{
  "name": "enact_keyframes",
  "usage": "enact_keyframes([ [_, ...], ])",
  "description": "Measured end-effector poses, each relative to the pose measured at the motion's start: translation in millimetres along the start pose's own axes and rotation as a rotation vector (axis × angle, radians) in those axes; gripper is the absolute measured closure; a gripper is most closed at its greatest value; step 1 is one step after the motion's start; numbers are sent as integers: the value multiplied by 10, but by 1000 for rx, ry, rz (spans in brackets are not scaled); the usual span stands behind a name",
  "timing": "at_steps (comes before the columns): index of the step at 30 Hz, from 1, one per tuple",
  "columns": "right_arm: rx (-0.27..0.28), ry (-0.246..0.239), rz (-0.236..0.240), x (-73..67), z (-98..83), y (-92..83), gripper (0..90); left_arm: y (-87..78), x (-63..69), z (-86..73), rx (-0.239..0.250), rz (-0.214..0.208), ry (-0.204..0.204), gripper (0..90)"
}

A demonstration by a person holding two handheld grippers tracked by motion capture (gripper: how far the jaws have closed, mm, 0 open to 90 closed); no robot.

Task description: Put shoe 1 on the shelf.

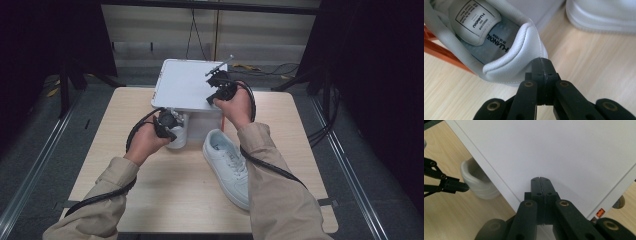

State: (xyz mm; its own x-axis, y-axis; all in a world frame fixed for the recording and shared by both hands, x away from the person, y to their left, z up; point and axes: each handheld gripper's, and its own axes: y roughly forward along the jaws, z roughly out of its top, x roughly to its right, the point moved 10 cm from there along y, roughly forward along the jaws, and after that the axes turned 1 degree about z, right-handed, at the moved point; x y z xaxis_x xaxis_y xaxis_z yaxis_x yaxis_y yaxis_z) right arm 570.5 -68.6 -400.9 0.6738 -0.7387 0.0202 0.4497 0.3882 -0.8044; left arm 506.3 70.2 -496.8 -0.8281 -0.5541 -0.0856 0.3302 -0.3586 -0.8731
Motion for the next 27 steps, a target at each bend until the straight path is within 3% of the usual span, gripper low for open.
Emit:
enact_keyframes([
  [4, 5, 7, 9, 7, -4, -1, 900, 27, -41, 39, 24, 10, -15, 900],
  [8, 5, -2, 5, -1, -7, -2, 900, 63, -134, 68, 33, 55, -14, 900],
  [10, 8, -2, 4, 0, -6, -1, 900, 73, -160, 79, 41, 49, -40, 900],
  [15, 8, 1, 15, 6, -3, 0, 900, 72, -157, 78, 37, 48, -47, 900],
  [17, 10, 2, 15, 6, -3, -1, 900, 67, -146, 62, 40, 30, -64, 895],
  [22, 25, 19, 25, 17, -16, -21, 884, -43, -26, 12, 20, -72, -137, 693],
  [23, 26, 28, 32, 21, -22, -29, 856, -89, -9, 3, 18, -86, -134, 673],
  [27, 6, 25, 20, 46, -88, -92, 804, -264, -3, -61, -15, -92, -145, 542],
])
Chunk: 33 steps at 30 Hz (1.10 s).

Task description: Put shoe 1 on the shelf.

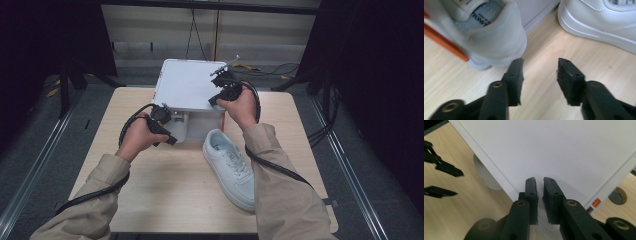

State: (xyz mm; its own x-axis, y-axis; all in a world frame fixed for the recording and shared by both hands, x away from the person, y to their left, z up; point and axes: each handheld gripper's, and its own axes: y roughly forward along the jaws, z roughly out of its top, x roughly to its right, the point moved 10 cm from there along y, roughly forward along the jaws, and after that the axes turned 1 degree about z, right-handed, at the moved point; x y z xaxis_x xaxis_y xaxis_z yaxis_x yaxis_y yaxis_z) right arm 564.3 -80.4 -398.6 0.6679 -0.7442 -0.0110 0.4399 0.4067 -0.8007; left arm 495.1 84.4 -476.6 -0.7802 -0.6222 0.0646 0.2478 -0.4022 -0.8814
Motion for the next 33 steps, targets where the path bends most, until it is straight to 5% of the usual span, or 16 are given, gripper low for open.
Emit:
enact_keyframes([
  [10, 22, 38, 20, 64, -262, -292, 715, -400, -23, 124, 16, 7, -20, 387],
  [24, -30, 8, 44, -87, -899, -432, 500, -674, 16, 502, 15, 0, -7, 399],
  [33, -83, 16, 53, -110, -1246, -347, 355, -784, -50, 674, 44, 17, -13, 398],
])
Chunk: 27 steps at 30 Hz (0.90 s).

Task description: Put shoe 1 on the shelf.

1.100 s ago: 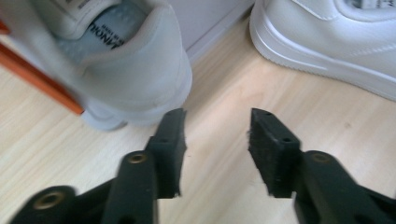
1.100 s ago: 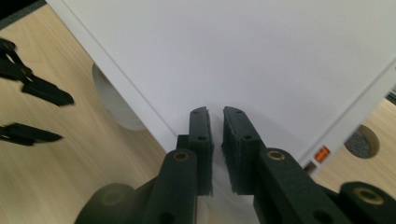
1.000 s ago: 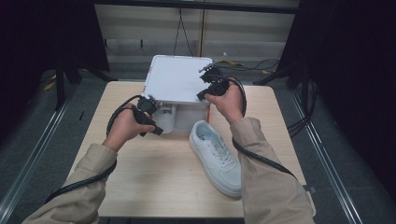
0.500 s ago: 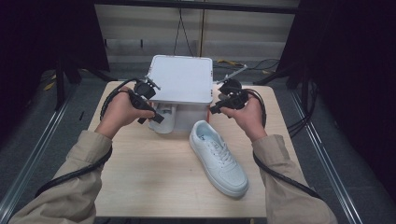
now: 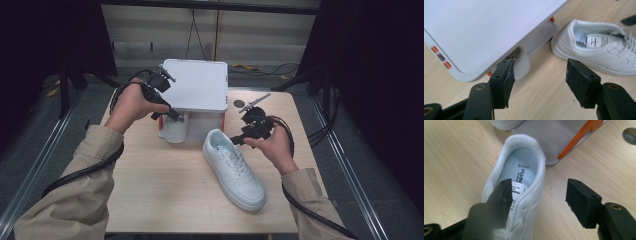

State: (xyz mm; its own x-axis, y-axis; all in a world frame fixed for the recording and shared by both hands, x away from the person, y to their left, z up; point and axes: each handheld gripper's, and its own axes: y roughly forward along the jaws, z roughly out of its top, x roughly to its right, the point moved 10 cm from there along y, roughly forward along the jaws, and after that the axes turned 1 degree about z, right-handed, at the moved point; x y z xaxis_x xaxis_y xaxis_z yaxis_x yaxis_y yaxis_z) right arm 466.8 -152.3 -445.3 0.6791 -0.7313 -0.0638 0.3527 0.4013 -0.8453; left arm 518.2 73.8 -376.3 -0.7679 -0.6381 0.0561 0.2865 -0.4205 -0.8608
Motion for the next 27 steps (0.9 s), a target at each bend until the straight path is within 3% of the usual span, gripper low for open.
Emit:
enact_keyframes([
  [5, -23, -4, 7, -29, -121, 47, 247, 32, -86, 116, 22, 7, -20, 391],
  [11, -43, -29, 24, -97, -224, 70, 244, 156, -144, 212, 8, 7, -22, 396],
  [16, -56, -50, 29, -135, -265, 71, 244, 243, -188, 301, 2, 18, -40, 459],
  [19, -57, -51, 34, -147, -280, 72, 254, 270, -246, 344, -8, 41, -49, 538],
  [23, -54, -48, 38, -157, -279, 100, 258, 311, -317, 357, -39, 58, -75, 751],
  [27, -57, -54, 51, -200, -273, 134, 259, 388, -398, 326, -60, 79, -104, 843],
])
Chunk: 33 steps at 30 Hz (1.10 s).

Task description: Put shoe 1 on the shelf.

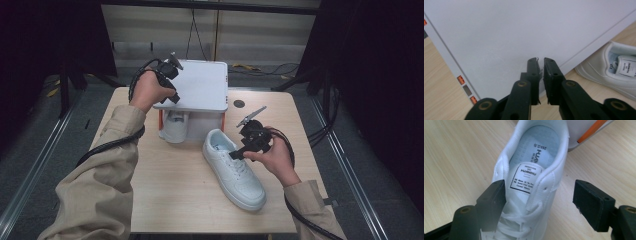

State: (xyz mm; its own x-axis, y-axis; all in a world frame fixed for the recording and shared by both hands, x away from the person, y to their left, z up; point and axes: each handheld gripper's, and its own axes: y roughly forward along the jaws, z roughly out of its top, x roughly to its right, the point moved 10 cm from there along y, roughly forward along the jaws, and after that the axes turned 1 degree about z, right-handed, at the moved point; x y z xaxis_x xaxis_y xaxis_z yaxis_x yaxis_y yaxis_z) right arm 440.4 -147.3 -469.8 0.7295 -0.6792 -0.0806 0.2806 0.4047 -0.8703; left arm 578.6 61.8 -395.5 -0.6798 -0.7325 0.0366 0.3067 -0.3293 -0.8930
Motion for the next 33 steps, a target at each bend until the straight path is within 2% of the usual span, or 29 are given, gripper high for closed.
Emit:
enact_keyframes([
  [2, 1, -5, 2, -16, 13, 10, 262, 49, -4, -15, -6, -5, -18, 878],
  [4, 2, -9, 7, -38, 31, 22, 270, 68, -8, 4, 13, -10, -26, 894],
  [9, -14, -33, 22, -136, 97, 84, 270, 76, -1, 8, -6, -7, -42, 900],
  [13, -48, -58, -4, -174, 141, 122, 258, 79, -7, 2, -10, -24, -62, 900],
  [17, -17, -49, 30, -212, 222, 64, 274, 79, -14, -4, 4, -35, -77, 900],
  [22, -24, -63, 40, -277, 287, 64, 283, 82, -9, -2, 5, -27, -74, 900],
  [23, -23, -68, 42, -288, 306, 82, 288, 79, -13, -5, -1, -17, -51, 900],
  [24, -25, -68, 44, -296, 316, 95, 291, 81, -5, -3, 1, -13, -56, 900],
  [33, -86, -86, 65, -350, 358, 408, 432, 83, 14, 0, 8, 6, -47, 900],
])
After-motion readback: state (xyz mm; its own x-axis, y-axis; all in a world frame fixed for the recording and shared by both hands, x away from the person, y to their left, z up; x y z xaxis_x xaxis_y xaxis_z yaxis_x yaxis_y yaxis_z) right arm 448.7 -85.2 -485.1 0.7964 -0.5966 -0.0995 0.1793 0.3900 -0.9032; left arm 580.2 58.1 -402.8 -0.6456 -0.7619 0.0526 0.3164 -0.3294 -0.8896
